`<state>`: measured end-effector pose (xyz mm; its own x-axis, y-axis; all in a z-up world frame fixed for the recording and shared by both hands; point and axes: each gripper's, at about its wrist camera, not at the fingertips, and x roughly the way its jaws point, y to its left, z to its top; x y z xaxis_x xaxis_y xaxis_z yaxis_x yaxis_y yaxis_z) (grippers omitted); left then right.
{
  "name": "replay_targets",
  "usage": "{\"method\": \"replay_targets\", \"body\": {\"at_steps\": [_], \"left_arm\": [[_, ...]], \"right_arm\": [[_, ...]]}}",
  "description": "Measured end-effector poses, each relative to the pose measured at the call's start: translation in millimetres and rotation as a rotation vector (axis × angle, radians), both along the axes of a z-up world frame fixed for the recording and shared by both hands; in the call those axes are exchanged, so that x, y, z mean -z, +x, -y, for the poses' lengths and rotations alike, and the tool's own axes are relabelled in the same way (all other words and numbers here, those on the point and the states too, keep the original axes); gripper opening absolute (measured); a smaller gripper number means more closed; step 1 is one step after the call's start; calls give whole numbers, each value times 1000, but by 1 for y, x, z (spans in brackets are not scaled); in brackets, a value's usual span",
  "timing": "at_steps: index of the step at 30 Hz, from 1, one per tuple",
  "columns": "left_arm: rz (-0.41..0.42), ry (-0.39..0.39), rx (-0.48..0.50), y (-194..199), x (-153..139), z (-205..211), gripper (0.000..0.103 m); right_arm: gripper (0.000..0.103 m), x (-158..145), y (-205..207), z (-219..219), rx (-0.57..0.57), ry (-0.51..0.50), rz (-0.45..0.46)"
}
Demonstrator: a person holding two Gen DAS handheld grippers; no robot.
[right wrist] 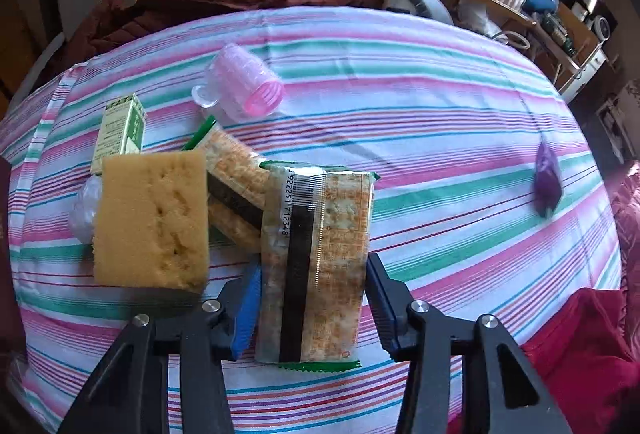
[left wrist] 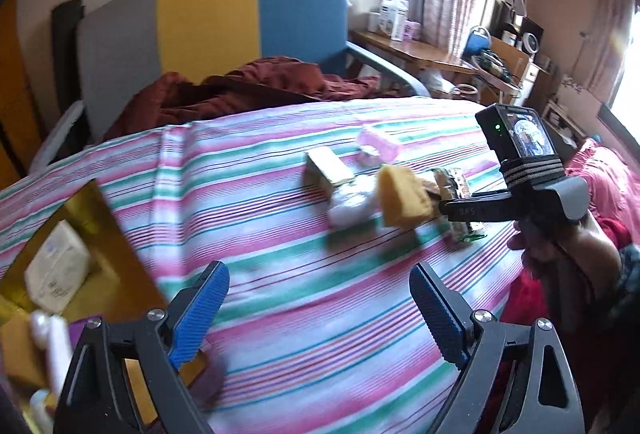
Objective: Organize objects
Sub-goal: 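Grasp the yellow sponge with the left gripper while the right grasps the cracker packet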
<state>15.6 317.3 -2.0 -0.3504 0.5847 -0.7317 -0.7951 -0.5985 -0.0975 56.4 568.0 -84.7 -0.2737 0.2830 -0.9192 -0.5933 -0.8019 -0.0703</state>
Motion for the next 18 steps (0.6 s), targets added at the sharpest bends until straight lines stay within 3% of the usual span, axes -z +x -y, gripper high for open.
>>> {"method": "replay_targets", "body": {"at_steps": [12,18], "left_arm": [[133,-15,91,-9,29,-76,88],[123,-37,125,-6,37,-112,87]], "right_arm": [[48,-32,20,-29,145,19,-167],[48,-36,28,-44,204,-18,-230]]}}
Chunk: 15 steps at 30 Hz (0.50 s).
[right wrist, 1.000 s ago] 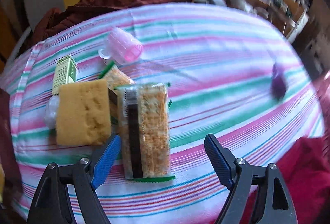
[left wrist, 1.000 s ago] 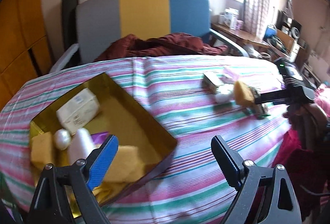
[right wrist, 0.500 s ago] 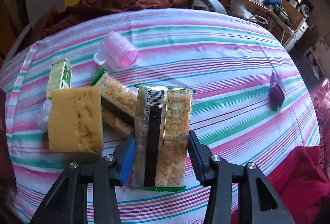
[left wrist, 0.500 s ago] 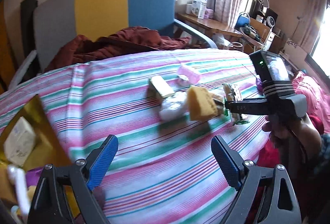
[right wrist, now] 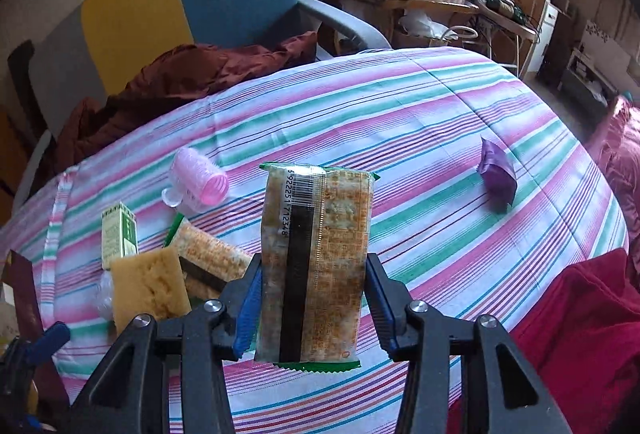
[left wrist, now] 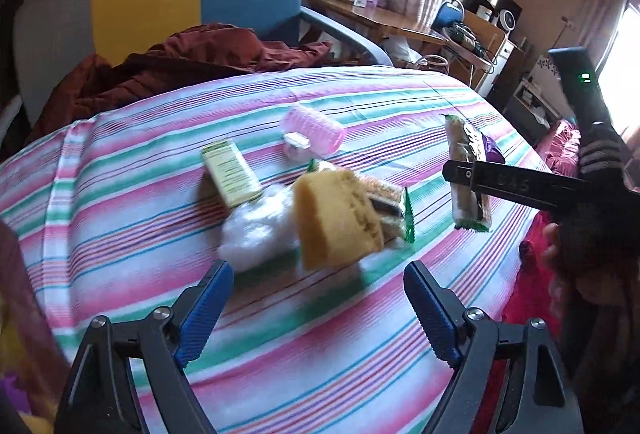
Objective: Organize objects
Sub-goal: 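Grasp the yellow sponge with the left gripper while the right grasps the cracker packet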
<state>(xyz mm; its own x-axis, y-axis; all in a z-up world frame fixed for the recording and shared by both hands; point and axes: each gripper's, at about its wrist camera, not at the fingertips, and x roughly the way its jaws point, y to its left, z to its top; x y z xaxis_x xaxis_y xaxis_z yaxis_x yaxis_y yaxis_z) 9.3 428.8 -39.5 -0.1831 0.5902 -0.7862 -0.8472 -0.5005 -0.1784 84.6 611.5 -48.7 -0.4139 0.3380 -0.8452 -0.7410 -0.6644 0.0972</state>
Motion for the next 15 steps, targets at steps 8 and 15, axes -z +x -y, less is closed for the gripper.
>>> {"method": "replay_targets", "body": {"at_steps": [8,15], "left_arm": [[-104,-98,13,2,18,-57,87],[-184,-145,45,3,34,-79,57]], "right_arm": [[48,1,15,-17,57,-72,-70],[48,5,12,-16,38,-94,-73]]}}
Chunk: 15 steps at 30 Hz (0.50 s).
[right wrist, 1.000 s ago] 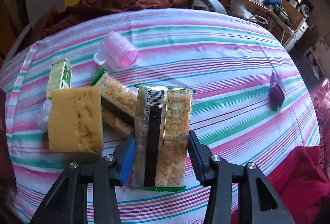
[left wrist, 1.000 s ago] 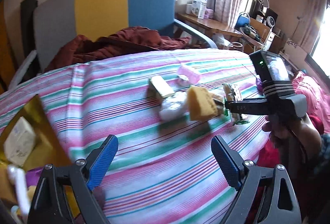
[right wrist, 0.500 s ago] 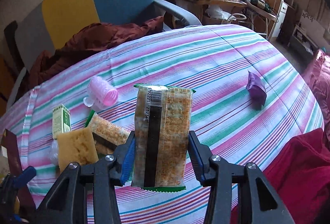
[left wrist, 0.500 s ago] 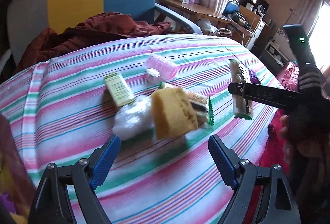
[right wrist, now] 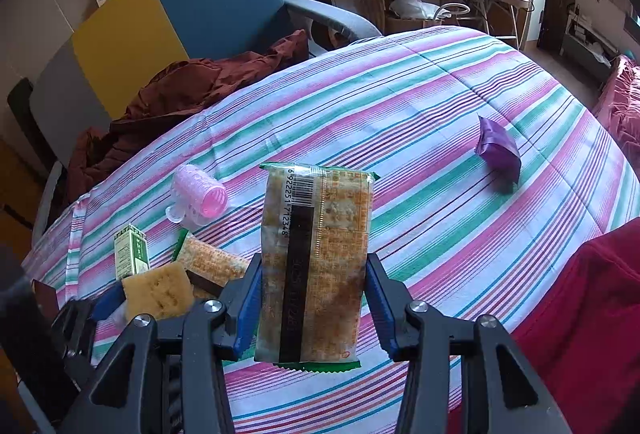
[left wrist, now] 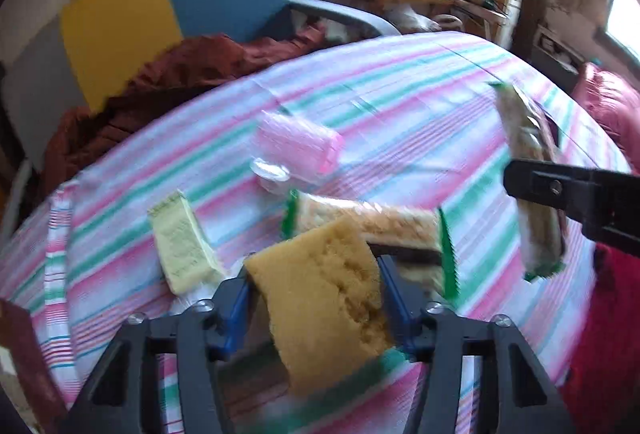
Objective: Organize objects
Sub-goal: 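Grasp the yellow sponge with the left gripper while the right grasps the cracker packet, then drop the sponge into the tray with the left gripper while the right drops the cracker packet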
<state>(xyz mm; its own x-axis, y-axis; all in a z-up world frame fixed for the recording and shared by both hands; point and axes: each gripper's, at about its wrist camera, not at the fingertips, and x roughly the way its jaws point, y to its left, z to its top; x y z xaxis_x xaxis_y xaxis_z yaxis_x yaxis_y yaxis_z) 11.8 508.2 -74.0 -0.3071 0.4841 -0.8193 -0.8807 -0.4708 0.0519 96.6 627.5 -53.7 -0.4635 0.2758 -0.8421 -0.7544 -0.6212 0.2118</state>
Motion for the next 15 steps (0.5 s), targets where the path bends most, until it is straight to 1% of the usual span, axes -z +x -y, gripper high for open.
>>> {"method": "replay_targets", "body": {"at_steps": [3,7,10,15], "left_arm": [[-27,44,24,7,-9,18,55],[20,107,43,13,-24,48,55],[47,128,26,16,-31,73,55],[87,134,-40,18,-34,122,55]], "right_arm": [[48,2,-4,2,-24,-1,7],[48,0,-9,9,-71,13,-4],[48,0,-18,20,-138,28,-4],[48,-3,-33,46,-273,80,-4]]}}
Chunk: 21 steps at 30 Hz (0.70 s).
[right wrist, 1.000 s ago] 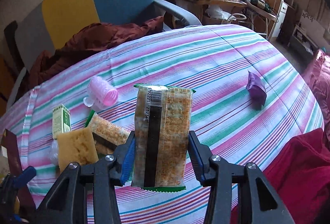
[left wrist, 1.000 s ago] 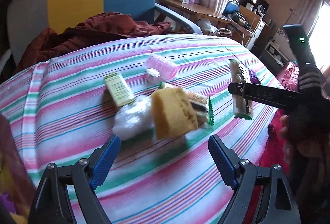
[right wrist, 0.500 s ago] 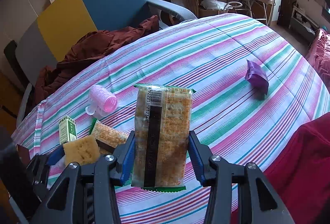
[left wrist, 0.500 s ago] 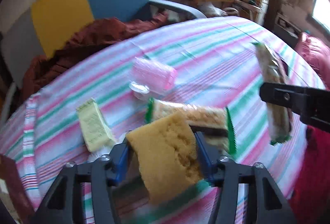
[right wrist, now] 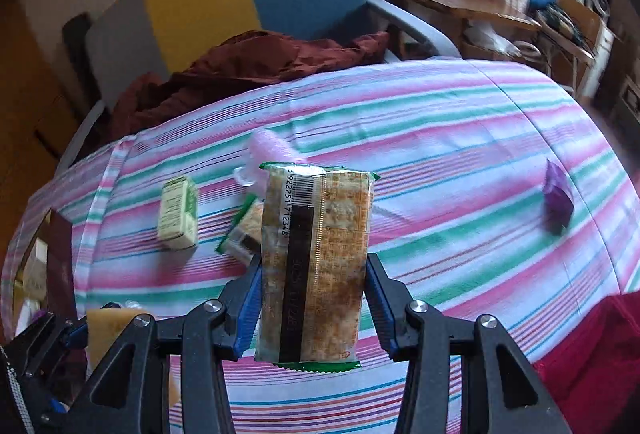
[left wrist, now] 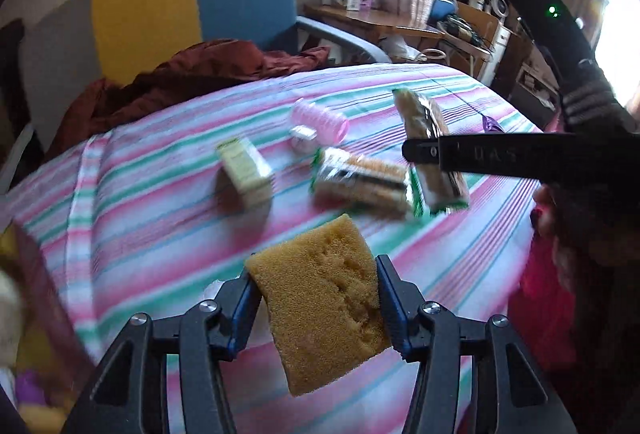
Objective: Organize objects
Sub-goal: 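Drop the sponge into the tray with the left gripper while the right drops the cracker packet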
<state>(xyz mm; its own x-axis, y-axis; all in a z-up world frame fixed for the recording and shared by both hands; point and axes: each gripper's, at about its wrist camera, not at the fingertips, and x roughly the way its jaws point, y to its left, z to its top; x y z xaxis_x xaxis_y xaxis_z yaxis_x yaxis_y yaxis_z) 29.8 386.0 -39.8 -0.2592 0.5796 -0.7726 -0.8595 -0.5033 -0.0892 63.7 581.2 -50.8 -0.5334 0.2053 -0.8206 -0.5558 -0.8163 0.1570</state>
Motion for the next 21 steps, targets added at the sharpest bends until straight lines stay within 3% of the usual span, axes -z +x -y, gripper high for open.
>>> {"method": "replay_targets", "body": {"at_steps": [11,21], "left_arm": [[7,74,-148,-6,-31,112,55],[-50,211,-441,-54,-78,242,56]], "right_arm": [[48,-9,-9,43,-150,100,-20],[48,-26,-27,113,-278,89,-47]]}}
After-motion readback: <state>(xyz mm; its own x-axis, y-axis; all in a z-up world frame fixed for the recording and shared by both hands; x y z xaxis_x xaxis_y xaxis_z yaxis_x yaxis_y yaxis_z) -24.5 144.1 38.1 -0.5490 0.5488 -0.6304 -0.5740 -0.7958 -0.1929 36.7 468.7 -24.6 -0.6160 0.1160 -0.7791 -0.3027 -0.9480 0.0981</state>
